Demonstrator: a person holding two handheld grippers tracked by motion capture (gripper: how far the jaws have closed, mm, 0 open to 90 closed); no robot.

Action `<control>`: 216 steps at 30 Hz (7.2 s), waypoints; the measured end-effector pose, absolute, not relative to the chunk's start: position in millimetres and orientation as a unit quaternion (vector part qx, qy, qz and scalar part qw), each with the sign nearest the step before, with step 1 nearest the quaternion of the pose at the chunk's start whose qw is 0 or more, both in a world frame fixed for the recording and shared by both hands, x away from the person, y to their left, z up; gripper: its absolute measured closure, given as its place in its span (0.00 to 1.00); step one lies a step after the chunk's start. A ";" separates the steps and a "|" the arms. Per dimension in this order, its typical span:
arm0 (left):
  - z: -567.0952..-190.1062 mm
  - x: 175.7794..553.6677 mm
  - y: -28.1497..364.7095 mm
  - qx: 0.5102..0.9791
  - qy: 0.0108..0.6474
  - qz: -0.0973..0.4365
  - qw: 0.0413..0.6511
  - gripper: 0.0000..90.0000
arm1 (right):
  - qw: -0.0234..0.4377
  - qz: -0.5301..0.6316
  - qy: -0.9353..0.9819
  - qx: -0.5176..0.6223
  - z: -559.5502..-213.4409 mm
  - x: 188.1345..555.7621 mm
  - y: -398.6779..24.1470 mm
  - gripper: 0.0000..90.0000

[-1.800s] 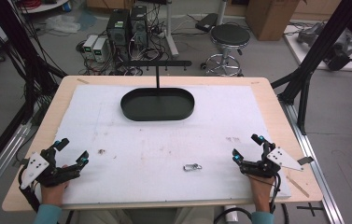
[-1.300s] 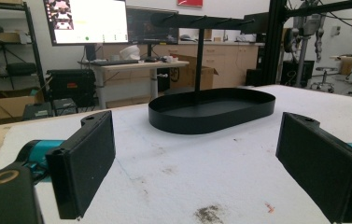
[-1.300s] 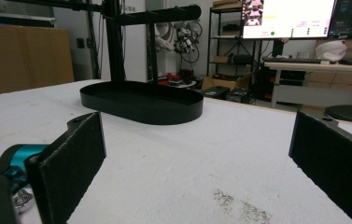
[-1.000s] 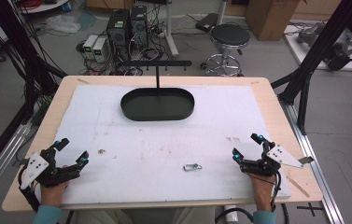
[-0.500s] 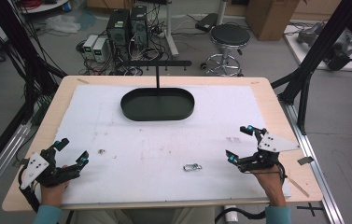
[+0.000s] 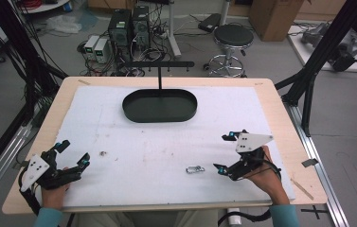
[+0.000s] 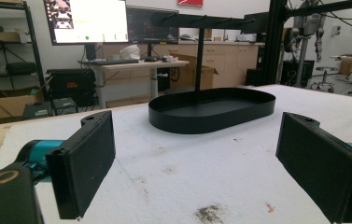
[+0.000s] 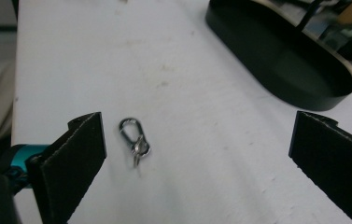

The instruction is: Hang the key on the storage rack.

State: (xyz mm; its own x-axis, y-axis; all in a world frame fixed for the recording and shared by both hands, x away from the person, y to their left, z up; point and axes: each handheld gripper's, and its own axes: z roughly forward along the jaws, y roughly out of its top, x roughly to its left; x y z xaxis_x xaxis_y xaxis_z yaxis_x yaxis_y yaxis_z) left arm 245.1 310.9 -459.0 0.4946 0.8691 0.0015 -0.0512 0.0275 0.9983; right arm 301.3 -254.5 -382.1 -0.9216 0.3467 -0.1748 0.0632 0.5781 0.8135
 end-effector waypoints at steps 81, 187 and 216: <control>-459.0 245.7 311.2 0.593 0.346 0.364 0.629 0.13 | 0.013 0.303 0.947 0.102 -415.4 327.1 -207.1 0.99; -458.5 247.7 310.6 0.597 0.351 0.357 0.626 0.13 | 0.152 0.383 0.868 0.277 -263.2 536.4 -161.2 0.99; -458.5 247.7 310.7 0.597 0.351 0.357 0.626 0.13 | 0.237 0.382 0.829 0.332 -268.2 539.2 -158.5 0.56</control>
